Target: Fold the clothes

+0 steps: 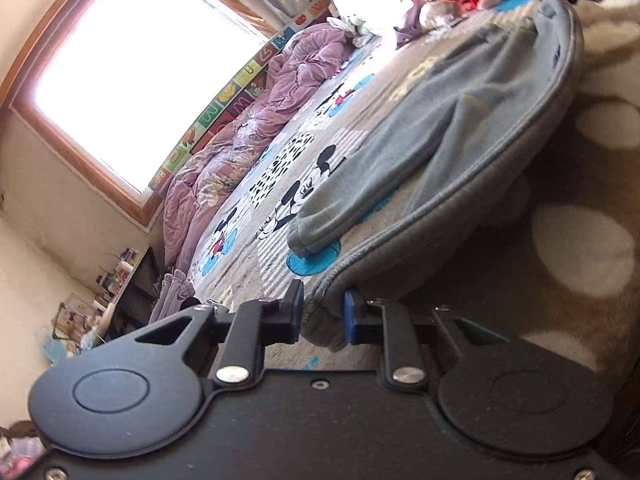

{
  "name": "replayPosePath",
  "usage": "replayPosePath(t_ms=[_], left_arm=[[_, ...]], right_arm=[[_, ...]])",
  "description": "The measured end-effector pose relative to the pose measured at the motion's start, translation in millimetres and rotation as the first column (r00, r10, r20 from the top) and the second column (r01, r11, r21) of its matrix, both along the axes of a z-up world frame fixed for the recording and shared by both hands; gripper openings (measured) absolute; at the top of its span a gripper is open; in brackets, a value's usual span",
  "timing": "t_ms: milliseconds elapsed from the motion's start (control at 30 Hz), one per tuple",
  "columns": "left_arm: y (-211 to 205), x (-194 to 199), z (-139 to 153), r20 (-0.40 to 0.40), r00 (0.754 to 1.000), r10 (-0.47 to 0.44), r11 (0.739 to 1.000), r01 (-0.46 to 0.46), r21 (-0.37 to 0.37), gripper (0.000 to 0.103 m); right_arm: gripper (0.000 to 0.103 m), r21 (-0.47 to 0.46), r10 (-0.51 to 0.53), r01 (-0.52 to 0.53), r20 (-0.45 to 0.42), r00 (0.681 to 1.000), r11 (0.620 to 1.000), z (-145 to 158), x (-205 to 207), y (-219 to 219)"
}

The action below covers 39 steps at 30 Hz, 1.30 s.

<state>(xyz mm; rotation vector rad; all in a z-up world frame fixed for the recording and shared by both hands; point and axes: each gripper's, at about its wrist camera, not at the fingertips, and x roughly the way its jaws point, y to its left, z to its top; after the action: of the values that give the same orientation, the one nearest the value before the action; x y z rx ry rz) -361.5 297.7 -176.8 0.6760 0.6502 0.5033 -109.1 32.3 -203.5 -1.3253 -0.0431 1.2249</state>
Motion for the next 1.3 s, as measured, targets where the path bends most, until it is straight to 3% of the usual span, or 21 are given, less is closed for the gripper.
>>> replayPosePath(t_ms=[133,300,500,767,1000,1100,1300], left_arm=[[26,28,22,0.050,0.998,0.045,0.994,-0.039,-0.099,0.019],[62,64,42,0.080,0.992,0.093,0.975,-0.075,-0.208,0.018],[110,114,54,0.067,0.989,0.133,0.938,-0.104,-0.331,0.018],[150,168,50,0.004,0.986,0.166,0.882,-0.146,-0.448,0.018],[180,197,55,-0.046,0.975,0.216,0.806,-0.204,-0.556,0.018],[195,212,51,-0.067,0.972,0.227,0.777,-0.222,-0.589,0.018],[216,237,47,-0.085,0.968,0.236,0.734,-0.235,-0.637,0.017]], right_arm=[[0.020,0.065,-0.097,0.107,-0.138,0.986,0.992,33,25,10],[0.020,0.100,-0.188,0.233,-0.335,0.923,0.967,61,66,28],[0.019,0.078,-0.267,0.364,-0.543,0.796,0.928,78,123,50],[0.019,0.024,-0.330,0.447,-0.640,0.694,0.894,58,164,72],[0.018,0.010,-0.353,0.502,-0.698,0.623,0.865,57,187,78],[0.017,-0.021,-0.374,0.529,-0.731,0.571,0.848,55,203,84],[0.016,-0.060,-0.409,0.560,-0.747,0.524,0.826,38,218,97]])
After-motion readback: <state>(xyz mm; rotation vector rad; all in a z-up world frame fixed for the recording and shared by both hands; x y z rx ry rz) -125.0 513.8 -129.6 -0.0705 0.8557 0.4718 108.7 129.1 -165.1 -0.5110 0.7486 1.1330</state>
